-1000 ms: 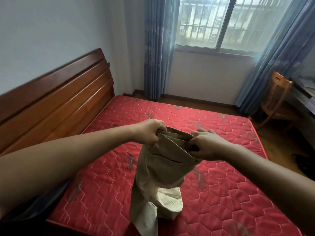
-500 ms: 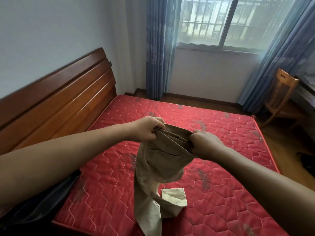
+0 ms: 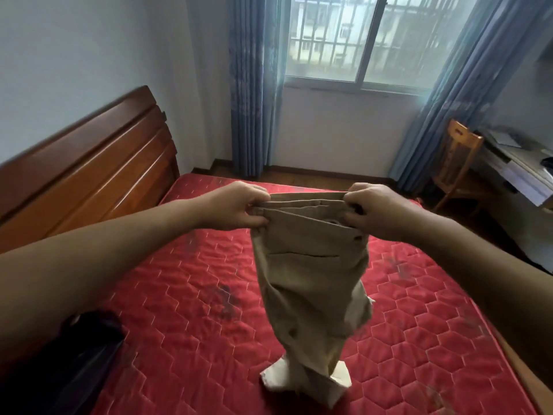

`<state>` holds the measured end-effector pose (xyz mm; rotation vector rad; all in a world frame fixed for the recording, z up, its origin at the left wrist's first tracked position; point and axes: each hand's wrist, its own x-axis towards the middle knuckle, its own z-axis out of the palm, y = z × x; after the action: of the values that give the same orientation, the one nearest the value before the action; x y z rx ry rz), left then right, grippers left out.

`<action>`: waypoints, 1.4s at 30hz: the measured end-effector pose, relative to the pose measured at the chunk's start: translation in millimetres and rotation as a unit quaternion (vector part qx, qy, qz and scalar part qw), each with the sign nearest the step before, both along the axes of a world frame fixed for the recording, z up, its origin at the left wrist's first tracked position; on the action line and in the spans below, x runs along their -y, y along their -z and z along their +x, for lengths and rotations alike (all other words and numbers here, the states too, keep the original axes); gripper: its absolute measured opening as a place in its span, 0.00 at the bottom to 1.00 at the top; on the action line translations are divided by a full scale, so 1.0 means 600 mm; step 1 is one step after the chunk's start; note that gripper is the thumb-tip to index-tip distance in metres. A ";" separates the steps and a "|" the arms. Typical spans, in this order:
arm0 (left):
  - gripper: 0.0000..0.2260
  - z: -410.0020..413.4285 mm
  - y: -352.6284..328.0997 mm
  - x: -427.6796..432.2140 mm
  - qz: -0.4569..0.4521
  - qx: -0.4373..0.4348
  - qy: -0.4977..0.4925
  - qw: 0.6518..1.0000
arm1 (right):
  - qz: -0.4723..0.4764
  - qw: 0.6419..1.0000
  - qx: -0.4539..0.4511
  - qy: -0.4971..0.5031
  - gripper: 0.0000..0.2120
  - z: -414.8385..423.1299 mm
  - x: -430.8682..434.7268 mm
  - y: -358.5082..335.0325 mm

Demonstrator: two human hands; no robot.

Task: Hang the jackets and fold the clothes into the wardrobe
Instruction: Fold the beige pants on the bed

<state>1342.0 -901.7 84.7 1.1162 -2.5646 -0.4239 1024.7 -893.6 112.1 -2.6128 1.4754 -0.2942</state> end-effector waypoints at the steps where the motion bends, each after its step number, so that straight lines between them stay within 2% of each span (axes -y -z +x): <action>1: 0.07 -0.002 -0.011 0.010 -0.018 -0.010 0.007 1.000 | -0.011 0.998 -0.056 0.006 0.13 -0.002 0.006 -0.017; 4: 0.04 -0.011 -0.038 0.030 -0.038 -0.027 0.040 0.998 | 0.012 0.983 -0.176 0.047 0.07 -0.003 0.006 -0.045; 6: 0.15 -0.019 -0.056 0.040 -0.053 -0.039 0.062 0.996 | 0.024 0.978 -0.197 0.060 0.05 -0.005 0.001 -0.052; 8: 0.18 -0.019 -0.082 0.054 -0.072 -0.042 0.068 0.994 | 0.046 0.986 -0.136 0.084 0.06 -0.011 -0.002 -0.073; 10: 0.14 -0.012 -0.113 0.069 -0.087 -0.041 0.062 0.993 | 0.058 0.993 -0.016 0.099 0.08 -0.017 -0.004 -0.100; 12: 0.12 -0.004 -0.147 0.077 -0.095 -0.037 0.070 0.992 | 0.003 0.995 0.053 0.088 0.09 -0.015 -0.006 -0.131; 14: 0.09 0.000 -0.171 0.082 -0.084 -0.029 0.076 0.993 | -0.066 0.994 0.053 0.072 0.08 -0.009 -0.010 -0.153; 18: 0.10 -0.006 -0.200 0.084 -0.096 -0.051 0.081 0.991 | -0.090 0.993 0.017 0.068 0.09 -0.009 -0.019 -0.170; 21: 0.08 -0.019 -0.220 0.077 -0.123 -0.131 0.075 0.981 | -0.104 0.987 0.105 0.066 0.14 -0.011 -0.031 -0.187; 23: 0.06 -0.030 -0.226 0.071 -0.116 -0.155 0.079 0.978 | -0.083 0.988 0.105 0.072 0.15 -0.014 -0.037 -0.200; 26: 0.05 -0.047 -0.220 0.069 -0.101 -0.149 0.076 0.981 | -0.021 0.993 0.058 0.101 0.12 -0.033 -0.048 -0.201; 29: 0.08 -0.061 -0.216 0.074 -0.078 -0.150 0.061 0.984 | -0.039 0.990 0.087 0.100 0.12 -0.053 -0.059 -0.184; 31: 0.09 -0.073 -0.220 0.070 -0.068 -0.165 0.044 0.983 | -0.036 0.968 0.226 0.103 0.09 -0.064 -0.065 -0.164; 32: 0.09 -0.080 -0.223 0.067 -0.071 -0.175 0.035 0.981 | -0.005 0.939 0.327 0.104 0.09 -0.069 -0.068 -0.154; 34: 0.10 -0.097 -0.229 0.059 -0.086 -0.193 0.018 0.977 | 0.087 0.863 0.490 0.091 0.19 -0.079 -0.074 -0.128; 36: 0.10 -0.119 -0.232 0.049 -0.092 -0.212 0.004 0.973 | 0.134 0.819 0.553 0.075 0.31 -0.089 -0.071 -0.094; 37: 0.11 -0.129 -0.234 0.046 -0.089 -0.219 -0.005 0.972 | 0.137 0.805 0.574 0.064 0.34 -0.090 -0.070 -0.077; 42: 0.14 -0.168 -0.243 0.015 -0.058 -0.224 -0.017 0.973 | 0.035 0.797 0.599 0.071 0.18 -0.105 -0.075 -0.062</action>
<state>1241.2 -910.6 230.5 0.8990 -2.1430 -0.4523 961.6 -848.6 149.3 -1.5275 1.0704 -1.4978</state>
